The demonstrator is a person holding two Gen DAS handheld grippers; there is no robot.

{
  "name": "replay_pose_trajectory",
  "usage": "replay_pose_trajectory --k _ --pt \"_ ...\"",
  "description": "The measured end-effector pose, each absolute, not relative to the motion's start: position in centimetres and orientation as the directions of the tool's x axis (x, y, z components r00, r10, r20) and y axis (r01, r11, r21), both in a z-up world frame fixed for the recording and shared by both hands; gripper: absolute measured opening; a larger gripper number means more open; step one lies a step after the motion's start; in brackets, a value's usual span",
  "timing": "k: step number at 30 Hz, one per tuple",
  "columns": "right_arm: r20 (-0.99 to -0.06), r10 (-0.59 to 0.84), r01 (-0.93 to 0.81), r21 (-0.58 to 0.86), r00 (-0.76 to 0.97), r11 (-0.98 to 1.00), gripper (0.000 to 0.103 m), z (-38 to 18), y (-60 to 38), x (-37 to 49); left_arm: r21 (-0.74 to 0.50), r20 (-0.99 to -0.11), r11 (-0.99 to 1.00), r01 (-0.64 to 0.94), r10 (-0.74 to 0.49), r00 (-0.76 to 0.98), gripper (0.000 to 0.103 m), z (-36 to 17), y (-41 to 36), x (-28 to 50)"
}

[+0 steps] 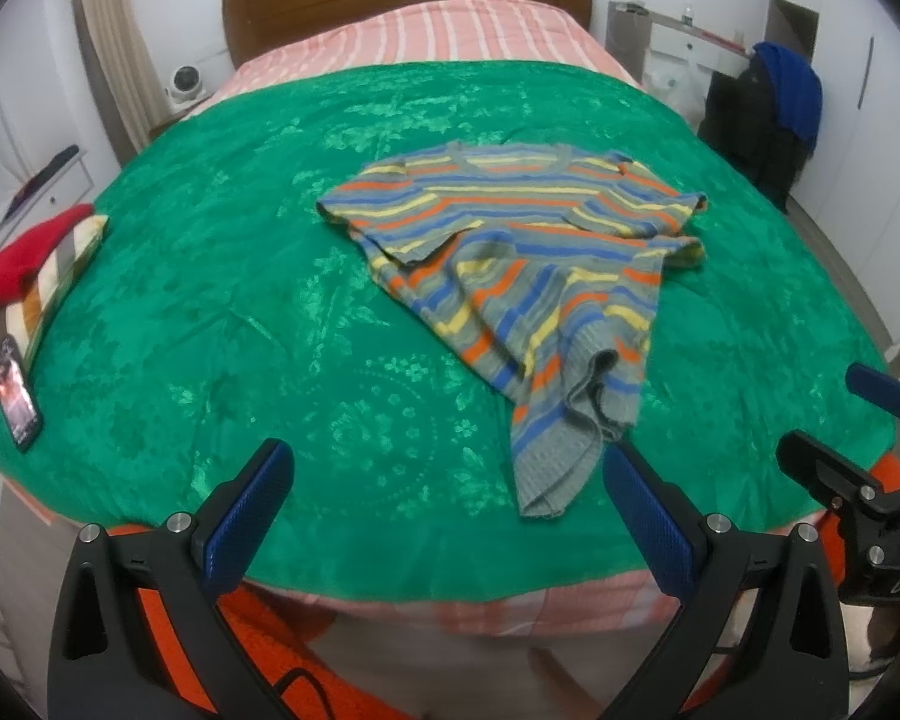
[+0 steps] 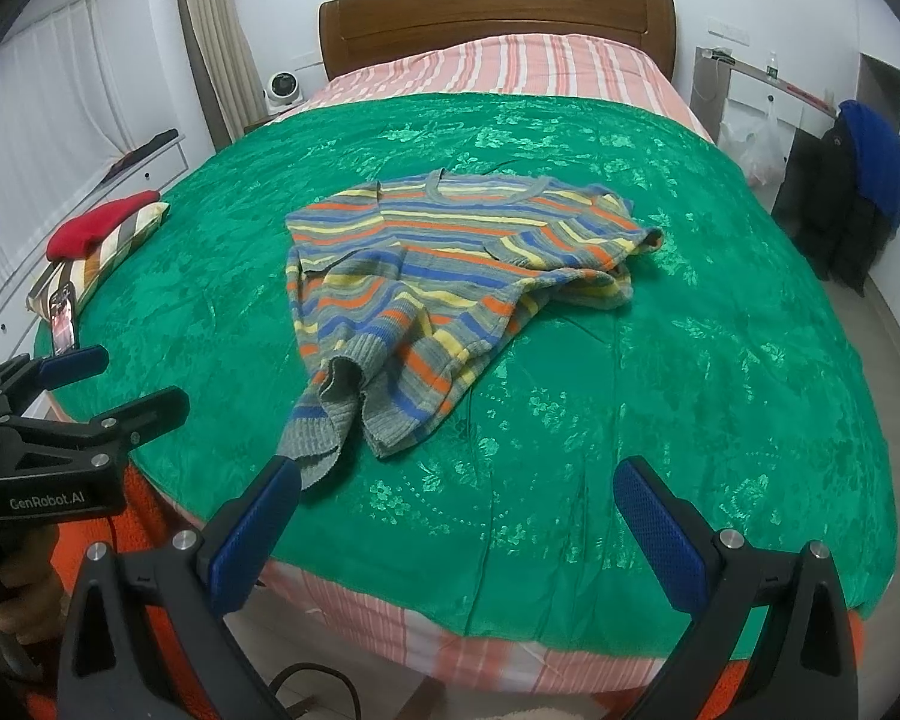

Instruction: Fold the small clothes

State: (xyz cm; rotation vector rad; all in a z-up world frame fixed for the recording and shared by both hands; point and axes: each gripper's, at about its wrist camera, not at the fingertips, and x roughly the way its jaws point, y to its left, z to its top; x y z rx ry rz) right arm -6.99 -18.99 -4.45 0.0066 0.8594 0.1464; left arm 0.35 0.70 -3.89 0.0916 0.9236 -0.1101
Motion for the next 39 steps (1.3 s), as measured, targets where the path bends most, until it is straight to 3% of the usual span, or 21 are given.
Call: replay_pose_trajectory --k 10,19,22,25,26,29,30,32,33,35,39 --pt "-0.754 0.131 -0.125 0.066 0.643 0.990 0.103 -4.4 -19.0 -7.0 0.024 -0.800 0.990 0.140 -0.065 0.597 0.103 -3.9 0.7 0.4" --pt "-0.724 0.110 -0.090 0.066 0.681 0.994 0.103 -4.6 -21.3 -6.8 -0.061 -0.802 0.993 0.105 -0.111 0.587 0.103 -5.3 5.0 1.5" --pt "-0.734 0.128 -0.065 0.113 0.667 0.991 0.103 -6.1 -23.3 -5.8 -0.162 -0.831 0.974 0.158 -0.221 0.511 0.102 -7.7 5.4 2.3" --pt "-0.758 0.242 -0.107 0.224 0.606 0.969 0.102 -8.3 -24.1 -3.5 -0.291 -0.825 0.924 0.247 -0.373 0.424 0.101 -9.8 3.8 2.7" --pt "-0.764 0.288 -0.123 0.268 0.578 0.956 0.098 -9.0 -24.1 -2.7 -0.309 -0.823 0.913 0.266 -0.397 0.406 0.101 -10.4 3.0 2.8" --pt "-0.735 0.468 -0.194 0.431 0.490 0.881 0.070 -11.1 -23.1 0.5 -0.300 -0.841 0.906 0.300 -0.399 0.364 0.090 -12.2 0.7 3.5" --pt "-0.735 0.493 -0.195 0.458 0.465 0.867 0.064 -11.9 -22.7 1.7 -0.294 -0.849 0.908 0.298 -0.391 0.354 0.083 -12.5 0.4 3.8" --pt "-0.753 0.534 -0.176 0.508 0.386 0.843 0.054 -14.1 -21.6 4.2 -0.274 -0.863 0.920 0.282 -0.364 0.350 0.083 -13.0 0.3 3.9" --pt "-0.751 0.570 -0.176 0.544 0.335 0.820 0.037 -15.1 -21.0 4.8 -0.271 -0.864 0.924 0.270 -0.357 0.356 0.083 -13.0 0.7 3.7" --pt "-0.767 0.585 -0.185 0.555 0.263 0.811 0.012 -16.2 -19.6 5.0 -0.264 -0.864 0.932 0.250 -0.343 0.368 0.083 -12.8 1.6 3.5" --pt "-0.735 0.604 -0.185 0.577 0.307 0.796 0.009 -13.9 -22.3 2.9 -0.250 -0.854 0.948 0.197 -0.312 0.416 0.086 -11.5 4.3 3.0"
